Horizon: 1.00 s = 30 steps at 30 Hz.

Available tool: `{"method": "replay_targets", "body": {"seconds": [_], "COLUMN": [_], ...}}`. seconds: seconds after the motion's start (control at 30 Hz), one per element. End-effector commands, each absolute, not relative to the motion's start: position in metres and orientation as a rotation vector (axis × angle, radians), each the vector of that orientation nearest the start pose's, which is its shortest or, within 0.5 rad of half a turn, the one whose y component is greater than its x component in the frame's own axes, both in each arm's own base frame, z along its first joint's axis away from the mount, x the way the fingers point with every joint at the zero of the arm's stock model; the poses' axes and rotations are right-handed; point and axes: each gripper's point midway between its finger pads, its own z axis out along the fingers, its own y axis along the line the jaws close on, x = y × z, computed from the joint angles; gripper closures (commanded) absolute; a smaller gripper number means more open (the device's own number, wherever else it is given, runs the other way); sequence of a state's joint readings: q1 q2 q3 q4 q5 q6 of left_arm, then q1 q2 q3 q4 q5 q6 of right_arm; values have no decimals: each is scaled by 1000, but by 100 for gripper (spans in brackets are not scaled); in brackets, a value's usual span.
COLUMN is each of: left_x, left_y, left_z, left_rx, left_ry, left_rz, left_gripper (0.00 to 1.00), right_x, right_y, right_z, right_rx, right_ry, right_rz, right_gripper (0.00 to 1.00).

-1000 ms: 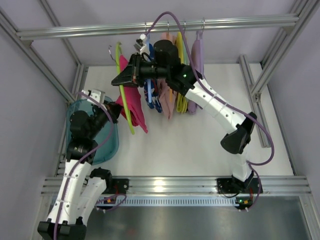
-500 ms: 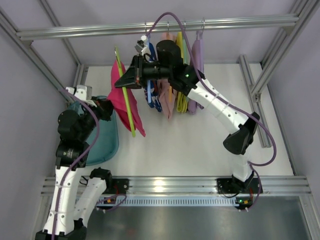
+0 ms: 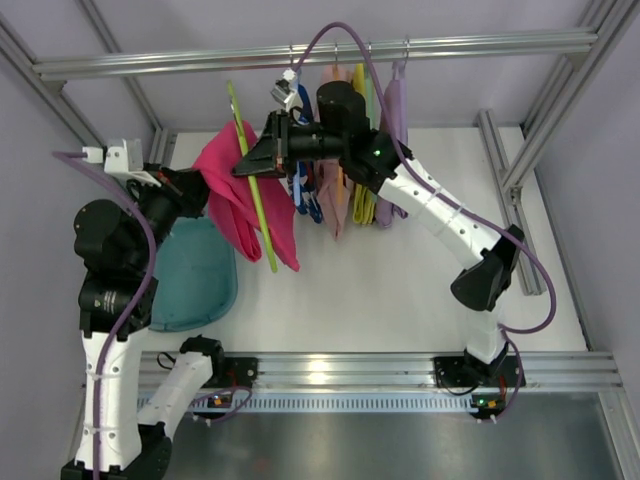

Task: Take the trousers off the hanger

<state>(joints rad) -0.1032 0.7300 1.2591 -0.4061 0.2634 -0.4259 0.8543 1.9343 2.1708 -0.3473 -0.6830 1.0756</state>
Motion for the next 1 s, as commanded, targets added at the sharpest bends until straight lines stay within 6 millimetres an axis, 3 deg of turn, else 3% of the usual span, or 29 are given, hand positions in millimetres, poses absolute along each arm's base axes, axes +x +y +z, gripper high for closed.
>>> {"method": "replay_targets", "body": {"seconds": [0.0,0.23,0.27,0.47,0.6,0.7,0.83,0.97], "left_x": [187,155,142,116,103,95,89,85], "left_y": [-77,-51,-48,-29,-8,7,31,50], "left_z": [582,641,656,691,693,685,661,621], "left_rx": [6,-47,-44,-88,-164,-216,-295,-348], "left_ry": [1076,922,879,778,755,764,807,867], "left_rz": [-644,-531,-521,-433,-338,-243,-79,64], "left_gripper": [100,100,100,100,100,100,100,100], "right_x": [246,243,242,231,222,215,202,189], "right_y": [474,475,475,480,482,484,486,488], "right_z": [445,427,424,409,407,405,404,407], "right_rx": [-451,-493,-498,-545,-580,-605,-657,-711], "right_ry": [1984,2014,2019,2049,2048,2049,2037,2019], "right_rz": [1845,1841,1836,1830,1831,1829,1834,1851], "right_gripper": [100,100,100,100,100,100,100,100]}}
